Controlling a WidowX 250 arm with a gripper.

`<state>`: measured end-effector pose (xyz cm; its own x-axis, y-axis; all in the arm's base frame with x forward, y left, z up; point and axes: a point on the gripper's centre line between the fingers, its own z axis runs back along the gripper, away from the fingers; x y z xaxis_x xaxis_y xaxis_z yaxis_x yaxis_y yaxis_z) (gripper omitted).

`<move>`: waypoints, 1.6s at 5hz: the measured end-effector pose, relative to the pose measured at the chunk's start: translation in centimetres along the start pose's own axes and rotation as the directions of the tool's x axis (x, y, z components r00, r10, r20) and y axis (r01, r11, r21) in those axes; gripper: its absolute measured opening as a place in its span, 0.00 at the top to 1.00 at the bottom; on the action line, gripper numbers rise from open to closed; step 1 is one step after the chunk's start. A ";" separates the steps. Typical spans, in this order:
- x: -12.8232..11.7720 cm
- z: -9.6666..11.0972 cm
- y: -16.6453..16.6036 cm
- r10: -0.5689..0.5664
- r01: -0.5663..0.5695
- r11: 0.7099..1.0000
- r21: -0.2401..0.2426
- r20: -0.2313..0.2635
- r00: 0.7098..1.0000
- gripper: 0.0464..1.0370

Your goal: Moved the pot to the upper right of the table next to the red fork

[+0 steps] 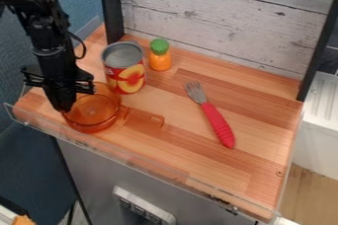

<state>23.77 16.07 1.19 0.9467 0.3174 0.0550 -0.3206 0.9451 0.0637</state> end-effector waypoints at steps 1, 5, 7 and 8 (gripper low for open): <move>-0.6 1.3 -0.7 -0.048 0.049 0.998 -0.047 0.021 0.999 0.96; 0.3 4.6 -6.9 -0.091 0.100 0.989 -0.110 0.085 0.992 0.97; 1.5 6.7 -13.5 -0.144 0.160 0.972 -0.170 0.104 0.984 0.97; 2.5 6.1 -16.4 -0.156 0.167 0.973 -0.159 0.079 0.985 0.97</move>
<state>31.23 0.86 6.40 0.9796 0.1590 0.1232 -0.1489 0.9850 -0.0872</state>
